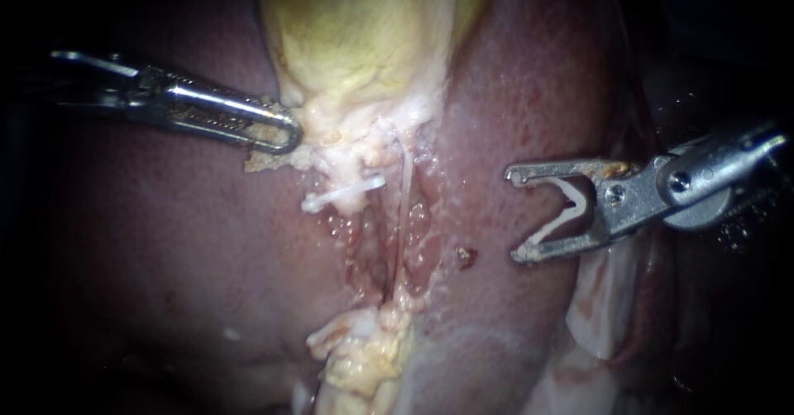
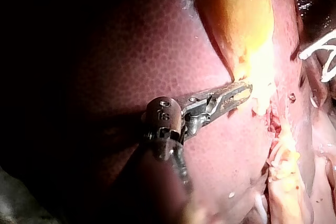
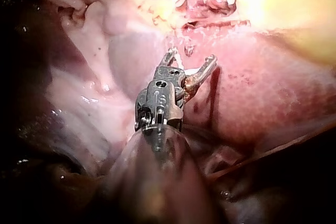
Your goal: Clipping first clip right tube
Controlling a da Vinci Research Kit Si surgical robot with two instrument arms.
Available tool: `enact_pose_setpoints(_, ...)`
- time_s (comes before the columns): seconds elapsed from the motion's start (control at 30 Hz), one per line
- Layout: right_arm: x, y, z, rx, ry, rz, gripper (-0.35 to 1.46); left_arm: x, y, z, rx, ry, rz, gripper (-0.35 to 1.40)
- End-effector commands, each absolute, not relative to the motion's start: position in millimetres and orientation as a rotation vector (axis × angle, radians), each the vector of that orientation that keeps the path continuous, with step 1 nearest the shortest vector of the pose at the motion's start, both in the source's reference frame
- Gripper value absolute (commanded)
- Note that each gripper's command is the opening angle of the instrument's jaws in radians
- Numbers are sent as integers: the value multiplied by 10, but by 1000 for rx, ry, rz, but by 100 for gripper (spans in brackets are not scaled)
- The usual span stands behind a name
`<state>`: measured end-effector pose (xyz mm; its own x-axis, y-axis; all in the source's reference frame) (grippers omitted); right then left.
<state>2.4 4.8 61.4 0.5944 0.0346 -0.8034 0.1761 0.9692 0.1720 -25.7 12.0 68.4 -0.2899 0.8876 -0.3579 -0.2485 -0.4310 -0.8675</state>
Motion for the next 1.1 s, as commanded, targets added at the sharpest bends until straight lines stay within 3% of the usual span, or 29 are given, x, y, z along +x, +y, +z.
enact_pose_setpoints(0.03, 24, 47, 615, 244, 933, -84, 50, -254, 123, 680, -1130, -912, 1820, -35)
enact_pose_setpoints(0.37, 24, 47, 615, 244, 933, -84, 49, -204, 160, 615, -1163, -870, 1789, -35)
enact_pose_setpoints(0.53, 27, 46, 616, 273, 947, -97, 46, -203, 159, 615, -1165, -864, 1785, -35)
enact_pose_setpoints(0.77, 48, 30, 633, 416, 1004, -10, 45, -203, 159, 616, -1165, -863, 1785, -35)
enact_pose_setpoints(1.1, 94, 6, 692, 533, 1093, 123, 48, -203, 158, 615, -1165, -862, 1785, -35)
